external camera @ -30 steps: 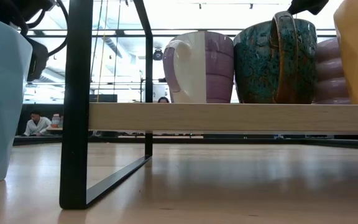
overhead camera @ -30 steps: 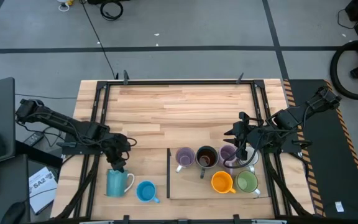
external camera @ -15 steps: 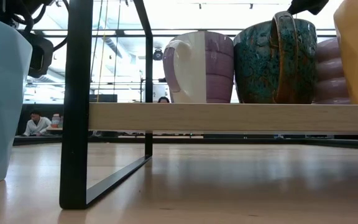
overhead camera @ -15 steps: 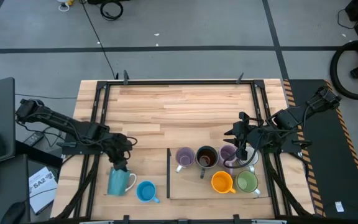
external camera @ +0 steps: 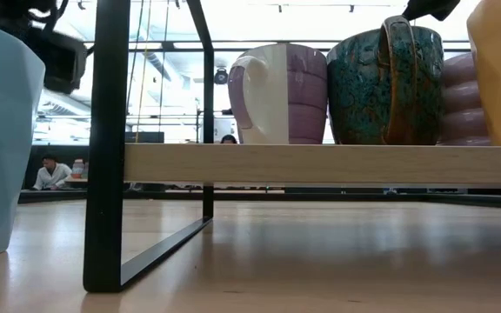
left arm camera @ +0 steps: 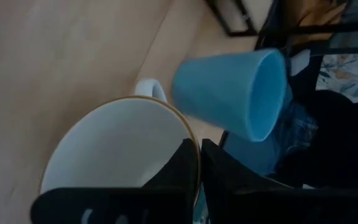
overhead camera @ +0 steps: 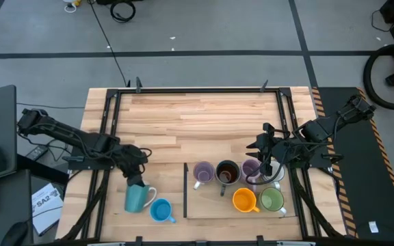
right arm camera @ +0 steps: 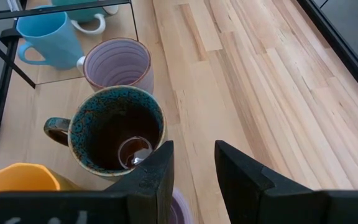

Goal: Place coffee mugs
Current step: Put the light green mug on the shelf aligned with the blue mug

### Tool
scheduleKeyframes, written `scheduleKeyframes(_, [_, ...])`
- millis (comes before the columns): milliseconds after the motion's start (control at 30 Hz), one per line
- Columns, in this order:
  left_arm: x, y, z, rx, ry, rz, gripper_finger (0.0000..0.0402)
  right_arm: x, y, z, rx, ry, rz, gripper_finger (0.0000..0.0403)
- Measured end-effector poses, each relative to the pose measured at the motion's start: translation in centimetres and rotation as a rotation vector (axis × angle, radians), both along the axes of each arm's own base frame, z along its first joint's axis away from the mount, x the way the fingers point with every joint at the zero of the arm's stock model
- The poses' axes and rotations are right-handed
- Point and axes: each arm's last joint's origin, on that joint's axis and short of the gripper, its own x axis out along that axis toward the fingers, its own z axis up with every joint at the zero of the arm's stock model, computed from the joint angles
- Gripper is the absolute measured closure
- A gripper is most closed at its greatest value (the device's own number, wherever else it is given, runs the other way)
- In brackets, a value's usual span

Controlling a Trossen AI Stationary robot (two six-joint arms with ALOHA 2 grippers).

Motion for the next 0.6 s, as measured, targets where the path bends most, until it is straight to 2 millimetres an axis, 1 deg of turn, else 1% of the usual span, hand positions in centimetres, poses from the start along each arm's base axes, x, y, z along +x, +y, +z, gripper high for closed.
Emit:
scheduleKeyframes(167, [0.5, 0.0, 1.4, 0.054, -0.065, 0.011, 0.0385, 0.0, 0.0, 0.0, -0.007, 0.001, 0.005, 0.0281])
scheduleKeyframes(400, [0.7, 0.4, 2.9, 0.197, -0.103, 0.062, 0.0385, 0.0, 0.0, 0.0, -0.020, 0.004, 0.017, 0.0281])
scheduleKeyframes(600, [0.9, 0.7, 3.2, 0.293, -0.135, 0.125, 0.0385, 0.0, 0.0, 0.0, -0.019, 0.003, 0.016, 0.0281])
